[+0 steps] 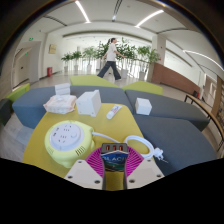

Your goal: Unplug charger

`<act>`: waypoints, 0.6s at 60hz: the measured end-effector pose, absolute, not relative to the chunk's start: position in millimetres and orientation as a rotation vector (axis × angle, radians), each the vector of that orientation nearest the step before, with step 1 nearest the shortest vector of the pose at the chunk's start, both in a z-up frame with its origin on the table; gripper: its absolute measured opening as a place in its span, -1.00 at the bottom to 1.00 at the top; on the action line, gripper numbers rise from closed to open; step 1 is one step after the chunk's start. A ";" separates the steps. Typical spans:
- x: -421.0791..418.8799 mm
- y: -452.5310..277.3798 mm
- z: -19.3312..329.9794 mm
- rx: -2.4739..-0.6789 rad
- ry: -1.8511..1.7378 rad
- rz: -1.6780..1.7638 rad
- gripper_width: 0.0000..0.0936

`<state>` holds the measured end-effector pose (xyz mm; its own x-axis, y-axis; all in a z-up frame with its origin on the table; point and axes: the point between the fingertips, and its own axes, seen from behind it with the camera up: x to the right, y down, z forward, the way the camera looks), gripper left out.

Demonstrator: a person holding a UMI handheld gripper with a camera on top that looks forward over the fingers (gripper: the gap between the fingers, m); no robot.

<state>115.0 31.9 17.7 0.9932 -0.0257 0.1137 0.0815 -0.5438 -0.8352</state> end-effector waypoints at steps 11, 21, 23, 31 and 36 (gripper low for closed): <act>113.8 34.9 -6.3 -2.189 -0.047 -0.123 -0.32; 113.0 21.3 -2.4 -2.256 -0.052 -0.105 0.72; 110.6 14.5 7.3 -2.244 -0.055 -0.088 0.83; 107.8 -9.1 45.3 -2.224 -0.067 -0.076 0.81; 107.4 -33.2 75.9 -2.192 -0.088 -0.081 0.82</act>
<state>107.4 -33.2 75.9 0.9953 0.0336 0.0912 0.0936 -0.5824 -0.8075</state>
